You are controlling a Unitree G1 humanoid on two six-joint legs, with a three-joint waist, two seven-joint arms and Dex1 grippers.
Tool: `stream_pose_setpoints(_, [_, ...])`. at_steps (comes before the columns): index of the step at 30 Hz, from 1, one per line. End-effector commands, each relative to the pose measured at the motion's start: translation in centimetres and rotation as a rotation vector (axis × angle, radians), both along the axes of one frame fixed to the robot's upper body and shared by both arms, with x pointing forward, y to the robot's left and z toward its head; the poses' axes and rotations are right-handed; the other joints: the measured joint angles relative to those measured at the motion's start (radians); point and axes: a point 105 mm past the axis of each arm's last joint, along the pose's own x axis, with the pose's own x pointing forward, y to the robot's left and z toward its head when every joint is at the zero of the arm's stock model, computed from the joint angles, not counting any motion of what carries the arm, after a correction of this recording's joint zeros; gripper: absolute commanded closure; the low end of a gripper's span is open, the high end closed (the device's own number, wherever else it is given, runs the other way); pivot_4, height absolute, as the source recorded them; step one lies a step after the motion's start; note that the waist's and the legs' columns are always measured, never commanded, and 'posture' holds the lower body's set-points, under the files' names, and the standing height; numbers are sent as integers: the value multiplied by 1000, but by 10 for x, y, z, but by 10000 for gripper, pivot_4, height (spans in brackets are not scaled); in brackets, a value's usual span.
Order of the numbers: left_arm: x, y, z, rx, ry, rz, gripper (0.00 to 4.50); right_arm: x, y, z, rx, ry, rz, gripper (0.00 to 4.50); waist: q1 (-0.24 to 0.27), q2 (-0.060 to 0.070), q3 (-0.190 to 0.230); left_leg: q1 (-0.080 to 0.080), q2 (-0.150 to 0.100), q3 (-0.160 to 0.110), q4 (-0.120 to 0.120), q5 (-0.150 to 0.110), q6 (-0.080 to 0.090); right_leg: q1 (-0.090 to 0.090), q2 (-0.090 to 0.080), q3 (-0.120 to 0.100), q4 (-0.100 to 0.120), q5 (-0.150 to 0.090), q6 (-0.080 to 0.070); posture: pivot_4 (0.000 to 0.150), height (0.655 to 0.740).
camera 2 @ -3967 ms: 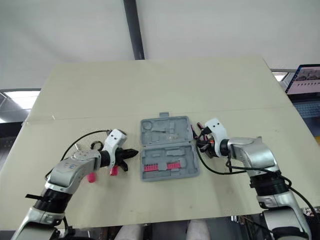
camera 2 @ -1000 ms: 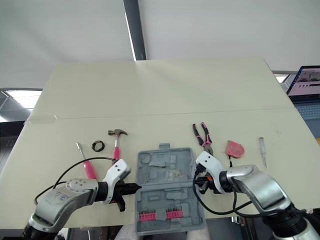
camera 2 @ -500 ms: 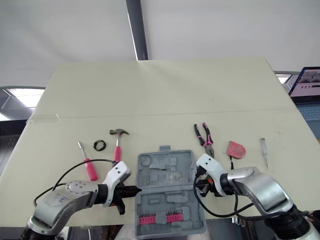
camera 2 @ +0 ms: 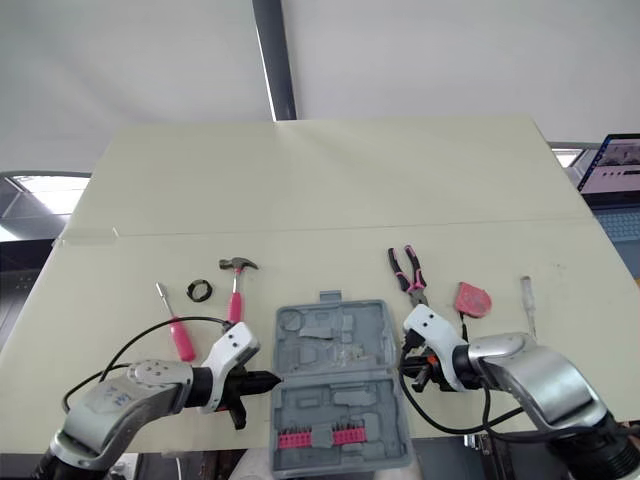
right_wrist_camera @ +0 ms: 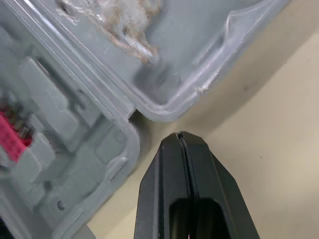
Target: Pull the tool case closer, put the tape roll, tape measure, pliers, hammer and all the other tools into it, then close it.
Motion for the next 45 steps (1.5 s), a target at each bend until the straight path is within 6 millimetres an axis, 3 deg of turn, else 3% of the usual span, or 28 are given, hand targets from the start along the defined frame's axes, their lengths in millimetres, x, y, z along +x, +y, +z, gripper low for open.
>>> stream_pose_setpoints(1, [0,9,28,-69,-120,20,44366,-2,0,27,111,-78,24,45000,0,0,0,0,0,0,0,0,0,0,0,0,0,0,0,1500,7360])
stream_pose_setpoints(5, [-8,18,56,-190,-272,65,44366,-1,-16,43,152,-137,-24,45000,3,-1,0,0,0,0,0,0,0,0,0,0,-1,0,0,1500,7360])
stream_pose_setpoints(11, [-24,30,73,-251,-474,162,44366,-10,-33,48,163,-199,-67,45000,5,-1,1,0,0,1,0,0,0,2,0,0,-2,0,0,1500,7360])
stream_pose_setpoints(14, [-38,39,69,-250,-514,246,44366,-17,-38,54,220,-328,-86,45000,5,-2,0,0,0,1,0,-1,0,2,0,0,-2,0,0,1500,7360])
stream_pose_setpoints(19, [-57,54,55,-183,-529,303,44366,-30,-52,48,216,-425,-86,45000,8,-3,0,1,0,3,0,-1,1,2,0,1,-3,0,0,1500,7360])
stream_pose_setpoints(24, [-81,70,34,-97,-486,316,44366,-48,-66,37,192,-407,-62,45000,4,-4,1,2,1,4,0,-3,3,3,0,2,-4,0,0,1500,7360])
stream_pose_setpoints(29, [-98,83,13,-60,-369,376,44366,-51,-74,28,177,-361,-84,45000,3,-5,0,2,1,4,0,-3,3,3,0,2,-4,0,0,1500,7360])
stream_pose_setpoints(32, [-106,85,8,-92,-326,379,35441,-60,-78,20,158,-280,-85,36005,5,-5,0,2,1,4,0,-4,4,3,0,2,-4,0,-1,1500,7360])
stream_pose_setpoints(39, [-116,94,-3,-76,-325,380,61,-67,-82,13,135,-243,-67,329,2,-6,0,2,1,5,1,-5,4,3,0,2,-5,0,-1,1500,7360])
stream_pose_setpoints(45, [-122,100,-13,-92,-334,390,61,-66,-80,12,143,-245,-56,329,3,-6,0,3,2,6,1,-6,4,3,0,2,-5,-1,-1,1500,7360])
